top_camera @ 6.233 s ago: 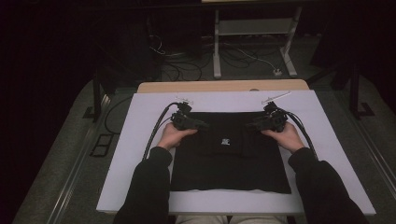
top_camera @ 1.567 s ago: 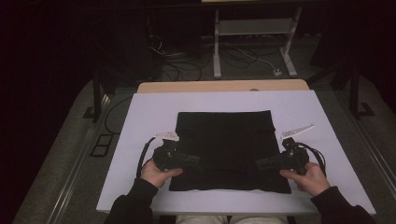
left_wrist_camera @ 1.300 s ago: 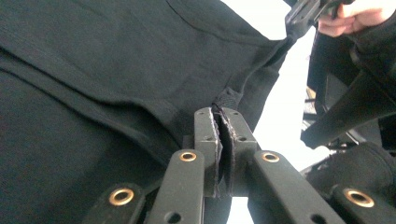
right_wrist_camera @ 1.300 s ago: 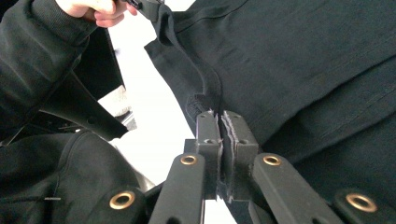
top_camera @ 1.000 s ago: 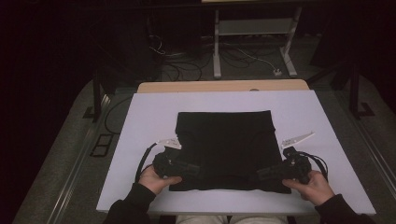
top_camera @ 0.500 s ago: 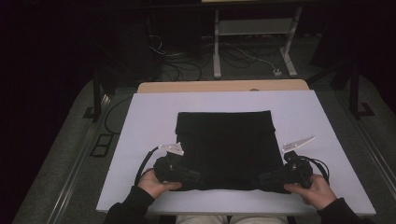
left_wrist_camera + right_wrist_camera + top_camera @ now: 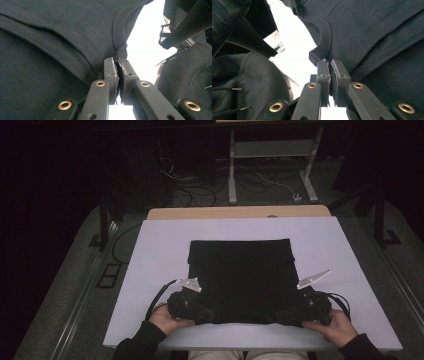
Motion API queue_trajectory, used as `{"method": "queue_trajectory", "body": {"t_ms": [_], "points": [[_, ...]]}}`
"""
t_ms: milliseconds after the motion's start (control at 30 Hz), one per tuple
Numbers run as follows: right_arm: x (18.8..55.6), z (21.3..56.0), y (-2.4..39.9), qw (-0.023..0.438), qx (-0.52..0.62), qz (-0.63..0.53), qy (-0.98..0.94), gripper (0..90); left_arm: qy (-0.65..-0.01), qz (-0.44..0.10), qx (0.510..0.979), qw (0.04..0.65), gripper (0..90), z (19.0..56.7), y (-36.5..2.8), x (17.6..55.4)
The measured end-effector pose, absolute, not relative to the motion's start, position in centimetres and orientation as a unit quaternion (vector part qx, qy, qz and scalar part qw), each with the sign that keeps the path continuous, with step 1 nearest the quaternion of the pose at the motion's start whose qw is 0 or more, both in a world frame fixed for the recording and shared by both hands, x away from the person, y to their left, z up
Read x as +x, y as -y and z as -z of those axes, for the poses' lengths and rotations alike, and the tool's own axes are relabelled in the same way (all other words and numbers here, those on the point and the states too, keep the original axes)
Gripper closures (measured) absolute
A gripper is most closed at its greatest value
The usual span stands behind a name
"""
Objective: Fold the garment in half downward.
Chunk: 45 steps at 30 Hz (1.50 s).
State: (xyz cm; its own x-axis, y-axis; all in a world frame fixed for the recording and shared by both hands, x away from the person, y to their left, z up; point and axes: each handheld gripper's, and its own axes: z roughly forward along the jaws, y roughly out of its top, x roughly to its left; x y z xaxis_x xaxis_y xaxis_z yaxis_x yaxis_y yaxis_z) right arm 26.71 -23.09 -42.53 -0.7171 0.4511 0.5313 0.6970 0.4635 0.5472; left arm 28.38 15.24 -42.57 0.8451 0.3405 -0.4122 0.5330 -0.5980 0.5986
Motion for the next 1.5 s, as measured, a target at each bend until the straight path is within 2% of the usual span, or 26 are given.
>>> {"method": "queue_trajectory", "body": {"t_ms": [167,333,433,567,800,867,967,1067,1133,1300,1500], "points": [[26.7,42.8,22.9,0.16,-0.342,0.384,0.843,82.6,-0.254,0.134,0.887,0.361,79.0,43.0,-15.2,28.5],[26.7,43.0,22.9,0.159,-0.348,0.375,0.845,73.6,-0.247,0.126,0.893,0.354,68.7,43.0,-15.1,28.4],[26.7,42.9,23.0,0.149,-0.351,0.375,0.845,63.9,-0.237,0.107,0.9,0.35,63.3,43.0,-15.0,28.3],[26.6,42.8,23.0,0.138,-0.35,0.374,0.847,55.4,-0.233,0.095,0.903,0.348,53.8,42.8,-14.9,28.1],[26.3,42.1,23.0,0.103,-0.345,0.38,0.852,32.3,-0.243,0.061,0.903,0.35,30.1,42.1,-14.9,27.8],[26.3,41.8,23.0,0.091,-0.349,0.384,0.85,22.9,-0.241,0.062,0.899,0.36,22.9,41.8,-15.1,27.8],[26.3,41.3,23.2,0.071,-0.356,0.394,0.844,16.1,-0.243,0.056,0.892,0.377,14.5,41.3,-15.5,27.8],[26.4,41.0,23.4,0.058,-0.362,0.401,0.84,11.7,-0.245,0.041,0.888,0.388,12.5,41.1,-15.9,27.8],[26.5,40.8,23.4,0.048,-0.373,0.403,0.835,2.8,-0.246,0.043,0.883,0.398,12.5,41.0,-16.3,27.8],[26.7,40.4,23.4,0.038,-0.367,0.408,0.835,0.0,-0.259,0.043,0.872,0.412,0.6,40.7,-17.1,28.0],[27.1,39.9,23.3,0.028,-0.36,0.414,0.835,0.0,-0.29,0.03,0.852,0.436,0.0,40.7,-18.9,28.2]]}}
